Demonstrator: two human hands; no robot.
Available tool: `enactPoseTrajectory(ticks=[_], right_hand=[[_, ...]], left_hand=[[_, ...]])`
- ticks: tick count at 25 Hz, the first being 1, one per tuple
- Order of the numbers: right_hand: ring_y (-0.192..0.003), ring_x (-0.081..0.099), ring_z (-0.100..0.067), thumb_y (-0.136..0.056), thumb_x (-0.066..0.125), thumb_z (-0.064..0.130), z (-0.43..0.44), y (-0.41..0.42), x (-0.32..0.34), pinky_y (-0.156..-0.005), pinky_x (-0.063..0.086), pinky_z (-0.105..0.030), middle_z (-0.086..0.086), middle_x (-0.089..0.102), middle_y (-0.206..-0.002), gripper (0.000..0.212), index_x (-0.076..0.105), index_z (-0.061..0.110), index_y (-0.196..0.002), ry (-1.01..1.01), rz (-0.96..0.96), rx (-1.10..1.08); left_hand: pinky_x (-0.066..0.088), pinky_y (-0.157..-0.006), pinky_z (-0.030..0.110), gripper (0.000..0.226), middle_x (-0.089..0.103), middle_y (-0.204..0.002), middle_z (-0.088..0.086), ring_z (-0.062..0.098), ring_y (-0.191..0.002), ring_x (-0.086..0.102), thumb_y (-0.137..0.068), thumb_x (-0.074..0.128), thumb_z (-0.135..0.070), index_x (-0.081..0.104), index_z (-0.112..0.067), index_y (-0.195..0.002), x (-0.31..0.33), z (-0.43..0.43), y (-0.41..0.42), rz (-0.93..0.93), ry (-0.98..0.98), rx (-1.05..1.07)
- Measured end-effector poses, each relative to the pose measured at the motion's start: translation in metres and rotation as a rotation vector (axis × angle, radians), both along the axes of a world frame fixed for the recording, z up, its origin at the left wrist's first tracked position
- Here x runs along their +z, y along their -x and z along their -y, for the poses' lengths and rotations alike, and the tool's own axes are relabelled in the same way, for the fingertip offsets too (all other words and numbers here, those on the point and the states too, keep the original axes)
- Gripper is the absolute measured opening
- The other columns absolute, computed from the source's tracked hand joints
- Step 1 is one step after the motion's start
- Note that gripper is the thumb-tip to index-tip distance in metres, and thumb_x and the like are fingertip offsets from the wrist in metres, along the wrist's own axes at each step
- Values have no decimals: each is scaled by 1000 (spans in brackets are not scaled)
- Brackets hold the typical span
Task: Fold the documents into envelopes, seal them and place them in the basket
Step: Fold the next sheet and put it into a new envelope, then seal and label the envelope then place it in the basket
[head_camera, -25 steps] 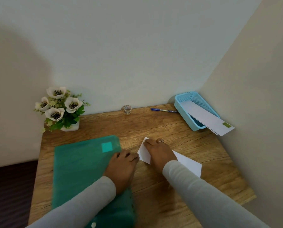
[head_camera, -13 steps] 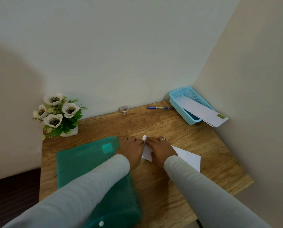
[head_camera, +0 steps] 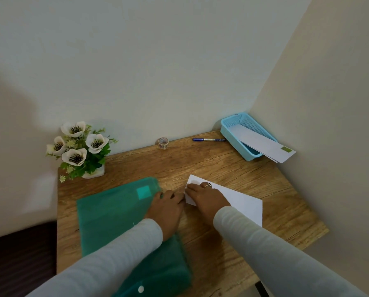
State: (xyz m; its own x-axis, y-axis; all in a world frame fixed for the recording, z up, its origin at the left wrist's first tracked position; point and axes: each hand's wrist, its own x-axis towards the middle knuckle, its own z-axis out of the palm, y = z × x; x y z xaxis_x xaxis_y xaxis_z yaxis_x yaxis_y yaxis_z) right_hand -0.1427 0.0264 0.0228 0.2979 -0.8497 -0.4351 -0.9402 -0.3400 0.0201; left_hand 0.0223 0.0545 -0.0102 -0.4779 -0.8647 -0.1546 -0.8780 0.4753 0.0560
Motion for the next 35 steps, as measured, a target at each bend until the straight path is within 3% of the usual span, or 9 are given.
enactPoseTrajectory(ticks=[4, 9, 12, 16, 20, 28, 32, 35], right_hand=[[-143, 33, -37, -90, 71, 25, 25, -7, 1, -111, 41, -51, -2, 27, -164, 79, 30, 23, -157, -2, -4, -86], [-155, 19, -29, -103, 51, 38, -14, 12, -12, -124, 24, -47, 3, 21, -169, 58, 32, 33, -158, 18, 225, -226], [-158, 5, -29, -104, 35, 55, -54, 42, -33, -126, 9, -52, 1, 6, -172, 63, 16, 37, -161, 94, 180, -389], [-157, -3, -39, -99, 20, 70, -77, 60, -46, -123, 7, -63, -4, -7, -171, 76, -1, 33, -162, 134, 68, -608], [-156, -14, -38, -98, 13, 72, -70, 65, -50, -124, 2, -64, -5, -17, -170, 79, -11, 31, -162, 116, 72, -541], [-155, -19, -38, -98, 19, 73, -22, 51, -40, -124, -2, -63, -4, -22, -169, 81, -13, 34, -161, 32, 44, -335], [-157, -10, -38, -99, 23, 72, -11, 61, -36, -125, 2, -60, -4, -13, -171, 78, -6, 36, -162, 29, 56, -256], [-157, 2, -36, -100, 28, 69, -2, 72, -30, -125, 10, -56, 0, 1, -172, 71, 8, 40, -161, 67, 119, -215]], left_hand=[[32, -113, 53, 49, 44, -149, 3, 32, -132, 40, -100, 52, -32, 46, -19, -147, 1, 2, 3, 58, -21, -34], [26, -118, 55, 51, 36, -156, 7, 34, -140, 33, -103, 44, -30, 39, -16, -151, 4, -2, 2, 101, -20, -40], [25, -119, 56, 54, 33, -158, 9, 35, -142, 31, -104, 43, -33, 35, -13, -154, 5, -4, 4, 120, -21, -31], [24, -120, 54, 57, 34, -158, 8, 33, -143, 32, -105, 37, -44, 37, -13, -153, 6, -9, 8, 147, -21, -10], [20, -123, 52, 59, 31, -162, 4, 29, -148, 26, -104, 36, -51, 35, -20, -154, 9, -8, 12, 91, -46, 29], [9, -126, 53, 63, 6, -170, 1, 29, -156, 5, -105, 29, -54, 15, -29, -161, 5, 9, 24, 48, -135, 77], [15, -125, 46, 53, 25, -165, -2, 24, -152, 20, -105, 33, -52, 35, -31, -153, 6, 19, 22, -4, -85, 135], [28, -120, 40, 41, 47, -149, -4, 20, -138, 40, -104, 37, -48, 54, -29, -137, 12, 32, 21, -89, -73, 181]])
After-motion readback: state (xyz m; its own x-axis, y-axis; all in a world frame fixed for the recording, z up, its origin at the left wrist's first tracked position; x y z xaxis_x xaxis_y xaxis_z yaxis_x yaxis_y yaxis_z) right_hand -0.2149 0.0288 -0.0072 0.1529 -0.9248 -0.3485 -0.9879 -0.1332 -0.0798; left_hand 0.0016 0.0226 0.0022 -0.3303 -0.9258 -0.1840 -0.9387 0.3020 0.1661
